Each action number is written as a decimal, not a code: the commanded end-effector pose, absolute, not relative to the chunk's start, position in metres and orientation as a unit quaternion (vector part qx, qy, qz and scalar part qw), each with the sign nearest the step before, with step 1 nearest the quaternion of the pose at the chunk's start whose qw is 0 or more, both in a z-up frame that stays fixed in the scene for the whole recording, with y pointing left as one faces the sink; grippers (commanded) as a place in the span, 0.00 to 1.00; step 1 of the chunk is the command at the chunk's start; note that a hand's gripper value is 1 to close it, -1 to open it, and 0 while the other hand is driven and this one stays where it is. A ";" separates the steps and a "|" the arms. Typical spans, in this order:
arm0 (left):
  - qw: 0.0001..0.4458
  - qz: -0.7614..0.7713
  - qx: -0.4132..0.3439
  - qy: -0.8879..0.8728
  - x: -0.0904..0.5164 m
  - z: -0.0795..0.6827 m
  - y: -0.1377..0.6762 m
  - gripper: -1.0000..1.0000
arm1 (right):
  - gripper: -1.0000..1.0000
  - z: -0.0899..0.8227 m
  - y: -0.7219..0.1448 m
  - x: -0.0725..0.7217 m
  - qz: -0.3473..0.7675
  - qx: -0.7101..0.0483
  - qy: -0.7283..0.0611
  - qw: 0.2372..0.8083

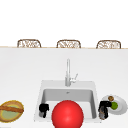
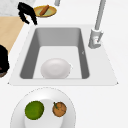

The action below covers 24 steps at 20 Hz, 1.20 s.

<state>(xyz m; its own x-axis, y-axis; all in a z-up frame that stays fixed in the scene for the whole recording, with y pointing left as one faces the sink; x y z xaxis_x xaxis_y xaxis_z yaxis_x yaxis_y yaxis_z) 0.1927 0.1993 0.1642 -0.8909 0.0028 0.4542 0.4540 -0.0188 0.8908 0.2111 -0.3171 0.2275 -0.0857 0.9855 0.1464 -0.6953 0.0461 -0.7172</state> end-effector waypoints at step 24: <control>0.163 -0.694 -0.168 -0.681 0.193 0.164 0.199 0.50 | 1.00 0.272 -0.165 0.254 0.633 -0.183 -0.379 0.650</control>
